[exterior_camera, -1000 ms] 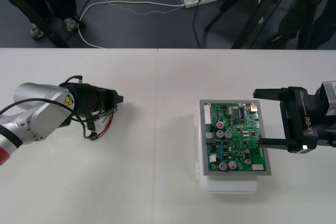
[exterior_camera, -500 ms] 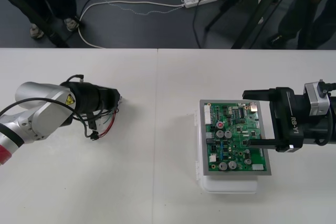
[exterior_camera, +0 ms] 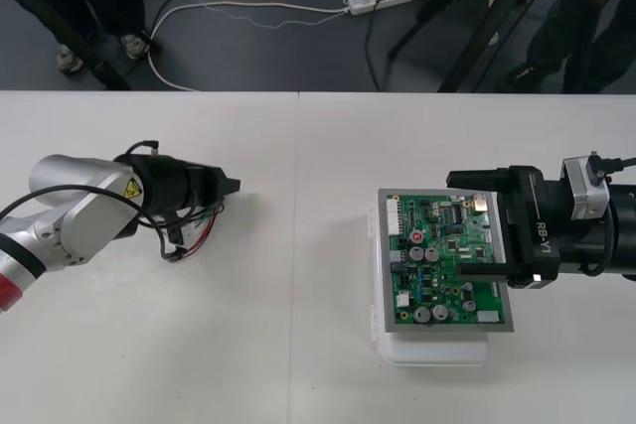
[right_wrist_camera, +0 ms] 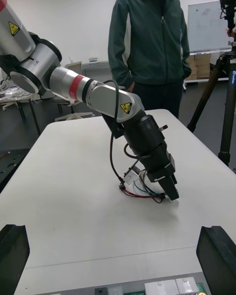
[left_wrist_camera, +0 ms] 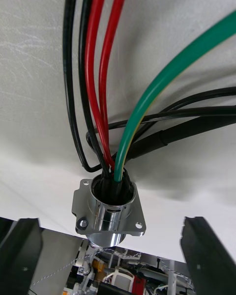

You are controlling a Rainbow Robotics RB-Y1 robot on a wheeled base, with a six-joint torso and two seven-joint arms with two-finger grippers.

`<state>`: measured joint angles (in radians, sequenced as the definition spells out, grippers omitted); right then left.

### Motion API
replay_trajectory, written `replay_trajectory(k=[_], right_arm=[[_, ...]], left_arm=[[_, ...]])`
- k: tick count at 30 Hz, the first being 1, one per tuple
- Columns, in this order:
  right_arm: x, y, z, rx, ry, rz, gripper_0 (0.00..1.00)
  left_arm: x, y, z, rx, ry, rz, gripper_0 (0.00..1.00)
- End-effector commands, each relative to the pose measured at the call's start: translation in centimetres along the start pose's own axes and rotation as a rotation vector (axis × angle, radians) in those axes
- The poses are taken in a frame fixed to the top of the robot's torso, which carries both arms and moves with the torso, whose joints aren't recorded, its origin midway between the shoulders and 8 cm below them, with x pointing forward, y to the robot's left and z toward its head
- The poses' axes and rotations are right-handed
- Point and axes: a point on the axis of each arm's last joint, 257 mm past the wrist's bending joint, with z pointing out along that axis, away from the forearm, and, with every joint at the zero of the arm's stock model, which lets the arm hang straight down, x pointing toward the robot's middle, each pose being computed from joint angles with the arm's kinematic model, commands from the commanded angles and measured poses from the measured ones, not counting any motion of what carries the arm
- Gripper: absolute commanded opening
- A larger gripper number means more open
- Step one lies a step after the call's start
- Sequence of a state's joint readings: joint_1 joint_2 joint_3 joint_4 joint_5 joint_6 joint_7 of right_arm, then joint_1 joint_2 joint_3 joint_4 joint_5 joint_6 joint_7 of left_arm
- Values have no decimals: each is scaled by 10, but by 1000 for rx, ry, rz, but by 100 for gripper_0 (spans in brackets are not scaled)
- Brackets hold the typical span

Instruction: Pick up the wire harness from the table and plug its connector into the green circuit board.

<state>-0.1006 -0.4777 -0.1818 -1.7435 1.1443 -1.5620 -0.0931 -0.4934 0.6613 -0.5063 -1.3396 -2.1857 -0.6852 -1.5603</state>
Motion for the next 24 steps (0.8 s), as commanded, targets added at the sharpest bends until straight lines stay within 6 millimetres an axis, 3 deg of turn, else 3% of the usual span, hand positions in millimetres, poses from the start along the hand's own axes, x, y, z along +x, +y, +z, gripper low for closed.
replay_trajectory(k=[1,9,21,24], right_arm=[[-8,3,12,-31,-1,-36,100],[0,4,9,-20,21,-27,100],[5,8,12,-28,26,-25,100],[4,9,16,-30,14,-25,100]], left_arm=[[30,21,3,-24,58,126,85],[26,19,5,-10,50,155,60],[19,23,9,-6,32,191,59],[19,24,9,-6,31,197,47]])
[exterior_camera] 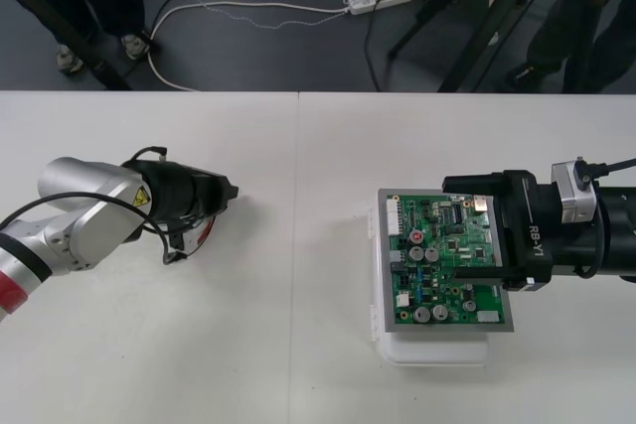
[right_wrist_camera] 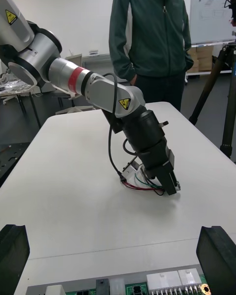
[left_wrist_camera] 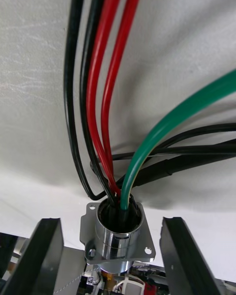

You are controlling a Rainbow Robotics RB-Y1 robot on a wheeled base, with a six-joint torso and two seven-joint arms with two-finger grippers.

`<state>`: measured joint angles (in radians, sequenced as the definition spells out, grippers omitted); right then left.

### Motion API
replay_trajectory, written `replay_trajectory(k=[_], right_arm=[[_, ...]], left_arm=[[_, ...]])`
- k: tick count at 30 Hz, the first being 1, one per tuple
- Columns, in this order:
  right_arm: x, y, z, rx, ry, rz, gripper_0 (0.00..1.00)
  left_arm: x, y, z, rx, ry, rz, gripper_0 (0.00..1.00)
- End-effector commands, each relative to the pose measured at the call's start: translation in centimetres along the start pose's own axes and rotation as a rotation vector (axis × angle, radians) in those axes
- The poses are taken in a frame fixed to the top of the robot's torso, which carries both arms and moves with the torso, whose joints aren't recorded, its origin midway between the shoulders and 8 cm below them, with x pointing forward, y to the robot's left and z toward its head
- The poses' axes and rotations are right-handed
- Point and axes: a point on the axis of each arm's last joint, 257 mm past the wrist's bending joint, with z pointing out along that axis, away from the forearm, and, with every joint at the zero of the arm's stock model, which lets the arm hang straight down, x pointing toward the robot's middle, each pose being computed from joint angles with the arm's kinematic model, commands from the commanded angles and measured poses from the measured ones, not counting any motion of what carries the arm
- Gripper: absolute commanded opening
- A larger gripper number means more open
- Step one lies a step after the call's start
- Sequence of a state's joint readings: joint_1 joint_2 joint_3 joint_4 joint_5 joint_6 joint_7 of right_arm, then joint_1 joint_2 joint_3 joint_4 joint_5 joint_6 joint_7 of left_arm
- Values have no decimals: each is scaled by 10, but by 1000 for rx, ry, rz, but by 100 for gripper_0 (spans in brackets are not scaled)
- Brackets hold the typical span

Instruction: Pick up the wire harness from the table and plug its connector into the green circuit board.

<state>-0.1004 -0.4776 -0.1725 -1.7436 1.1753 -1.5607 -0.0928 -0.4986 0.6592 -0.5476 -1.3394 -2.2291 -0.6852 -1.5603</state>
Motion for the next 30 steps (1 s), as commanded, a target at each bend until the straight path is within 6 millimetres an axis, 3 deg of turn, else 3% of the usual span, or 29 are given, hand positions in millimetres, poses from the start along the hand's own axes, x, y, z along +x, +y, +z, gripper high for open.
replay_trajectory(k=[1,2,3,17,30], right_arm=[[-5,9,15,-29,-19,-28,100],[-5,9,16,-29,-21,-29,100],[-6,9,18,-30,-25,-29,100],[-10,10,28,-26,-64,-29,100],[-21,6,11,-13,-77,-32,100]], left_arm=[[32,18,2,-14,60,140,31],[33,18,2,-14,62,141,20],[33,18,2,-13,63,142,0],[42,23,1,-30,74,97,0],[70,27,-30,-148,116,-127,0]])
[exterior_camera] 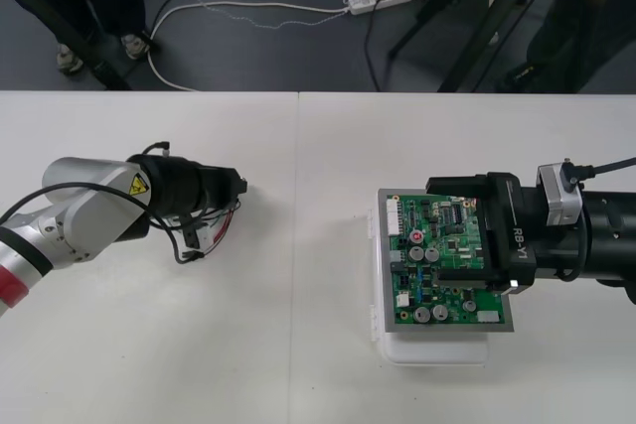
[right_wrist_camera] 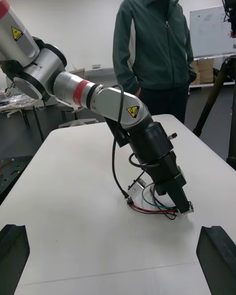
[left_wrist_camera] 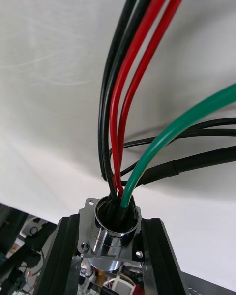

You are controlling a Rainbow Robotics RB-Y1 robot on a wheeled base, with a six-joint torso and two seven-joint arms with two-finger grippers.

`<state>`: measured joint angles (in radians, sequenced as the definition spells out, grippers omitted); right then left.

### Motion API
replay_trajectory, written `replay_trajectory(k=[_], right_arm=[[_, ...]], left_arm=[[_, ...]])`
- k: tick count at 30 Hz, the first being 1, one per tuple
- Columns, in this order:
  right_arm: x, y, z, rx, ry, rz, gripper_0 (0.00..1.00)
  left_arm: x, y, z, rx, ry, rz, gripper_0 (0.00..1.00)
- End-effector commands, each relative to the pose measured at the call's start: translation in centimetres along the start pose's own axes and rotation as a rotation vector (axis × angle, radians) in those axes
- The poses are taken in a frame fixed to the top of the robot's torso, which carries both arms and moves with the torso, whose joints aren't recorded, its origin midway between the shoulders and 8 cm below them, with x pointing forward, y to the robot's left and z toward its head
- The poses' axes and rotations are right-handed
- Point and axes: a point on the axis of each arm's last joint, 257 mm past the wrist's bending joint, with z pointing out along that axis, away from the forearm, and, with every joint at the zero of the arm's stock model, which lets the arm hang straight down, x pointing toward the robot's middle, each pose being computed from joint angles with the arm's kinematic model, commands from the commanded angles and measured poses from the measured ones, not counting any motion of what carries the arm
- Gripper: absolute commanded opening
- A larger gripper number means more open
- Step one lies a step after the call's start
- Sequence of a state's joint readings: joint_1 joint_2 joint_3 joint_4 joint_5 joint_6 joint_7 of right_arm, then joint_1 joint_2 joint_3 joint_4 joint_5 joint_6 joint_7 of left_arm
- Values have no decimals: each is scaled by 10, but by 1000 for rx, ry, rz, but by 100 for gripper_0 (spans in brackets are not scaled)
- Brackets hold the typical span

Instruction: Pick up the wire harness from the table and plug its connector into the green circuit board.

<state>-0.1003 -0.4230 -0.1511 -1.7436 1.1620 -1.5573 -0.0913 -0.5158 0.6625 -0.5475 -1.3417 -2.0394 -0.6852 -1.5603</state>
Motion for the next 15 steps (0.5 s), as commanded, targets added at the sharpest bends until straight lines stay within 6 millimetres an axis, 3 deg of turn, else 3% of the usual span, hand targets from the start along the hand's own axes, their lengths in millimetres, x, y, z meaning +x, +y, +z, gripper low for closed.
replay_trajectory(k=[1,6,15], right_arm=[[-15,0,-7,-1,-13,-46,100],[-26,-5,-9,21,-8,-77,100],[-29,-9,-13,40,2,-65,100]], left_arm=[[58,6,-29,-45,101,-8,0],[61,3,-44,-98,97,-128,0],[68,0,-77,-200,68,-351,0]])
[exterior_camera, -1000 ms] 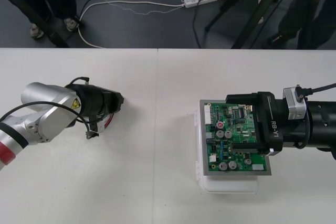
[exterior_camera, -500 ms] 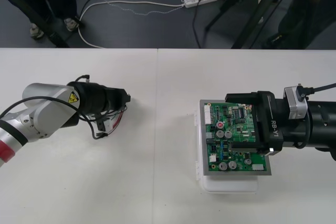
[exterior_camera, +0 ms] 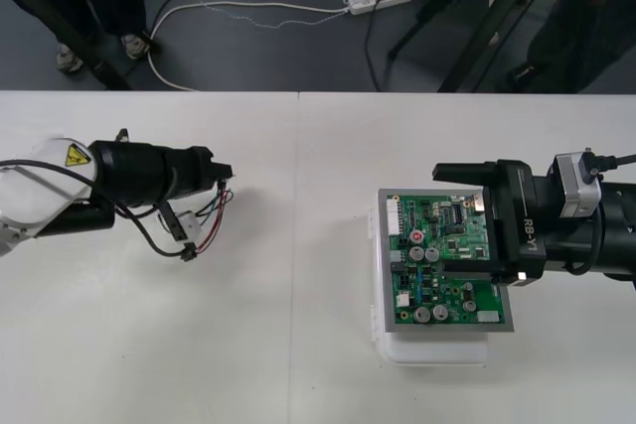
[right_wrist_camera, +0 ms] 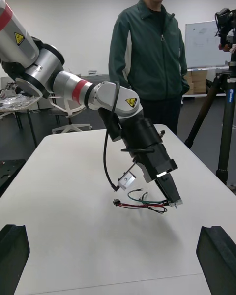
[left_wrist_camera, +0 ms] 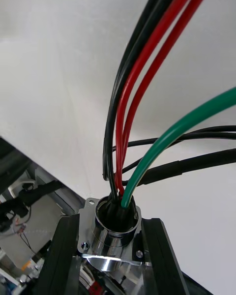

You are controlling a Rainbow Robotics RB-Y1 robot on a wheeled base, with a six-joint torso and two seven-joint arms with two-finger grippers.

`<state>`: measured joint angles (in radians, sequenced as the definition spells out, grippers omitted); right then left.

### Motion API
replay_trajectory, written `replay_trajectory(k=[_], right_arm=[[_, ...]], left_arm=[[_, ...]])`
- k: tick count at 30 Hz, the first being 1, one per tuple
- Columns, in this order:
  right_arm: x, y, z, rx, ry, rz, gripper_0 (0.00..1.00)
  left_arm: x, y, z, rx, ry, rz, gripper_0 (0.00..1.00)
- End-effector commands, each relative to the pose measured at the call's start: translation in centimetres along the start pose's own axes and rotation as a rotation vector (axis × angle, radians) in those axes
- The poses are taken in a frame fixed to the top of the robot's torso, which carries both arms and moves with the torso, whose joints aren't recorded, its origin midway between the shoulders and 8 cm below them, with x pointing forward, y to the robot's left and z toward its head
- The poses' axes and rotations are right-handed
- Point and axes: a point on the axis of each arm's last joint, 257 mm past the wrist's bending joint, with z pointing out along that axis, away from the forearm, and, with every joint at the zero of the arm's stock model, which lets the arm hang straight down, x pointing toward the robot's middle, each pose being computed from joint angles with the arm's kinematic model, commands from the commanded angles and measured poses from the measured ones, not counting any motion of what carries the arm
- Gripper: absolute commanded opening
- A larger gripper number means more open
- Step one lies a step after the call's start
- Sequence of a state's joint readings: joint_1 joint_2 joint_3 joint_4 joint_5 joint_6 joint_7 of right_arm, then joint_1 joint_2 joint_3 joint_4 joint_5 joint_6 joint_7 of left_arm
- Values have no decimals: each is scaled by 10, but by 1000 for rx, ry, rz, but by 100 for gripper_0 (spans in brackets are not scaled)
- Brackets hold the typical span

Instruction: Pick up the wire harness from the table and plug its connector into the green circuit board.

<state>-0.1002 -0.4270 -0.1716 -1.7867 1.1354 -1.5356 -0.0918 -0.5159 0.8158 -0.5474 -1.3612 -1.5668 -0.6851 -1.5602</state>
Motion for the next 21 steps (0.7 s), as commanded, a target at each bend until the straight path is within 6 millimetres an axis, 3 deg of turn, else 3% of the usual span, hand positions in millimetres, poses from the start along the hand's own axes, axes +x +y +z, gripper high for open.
replay_trajectory(k=[1,13,21], right_arm=[[-10,-5,-11,20,24,-16,100],[-10,-7,-13,27,27,4,100],[-9,-8,-15,31,34,17,100]], left_arm=[[46,17,-34,-47,51,-50,0],[45,38,-67,-170,-32,-413,0],[45,73,-87,-288,-124,-644,0]])
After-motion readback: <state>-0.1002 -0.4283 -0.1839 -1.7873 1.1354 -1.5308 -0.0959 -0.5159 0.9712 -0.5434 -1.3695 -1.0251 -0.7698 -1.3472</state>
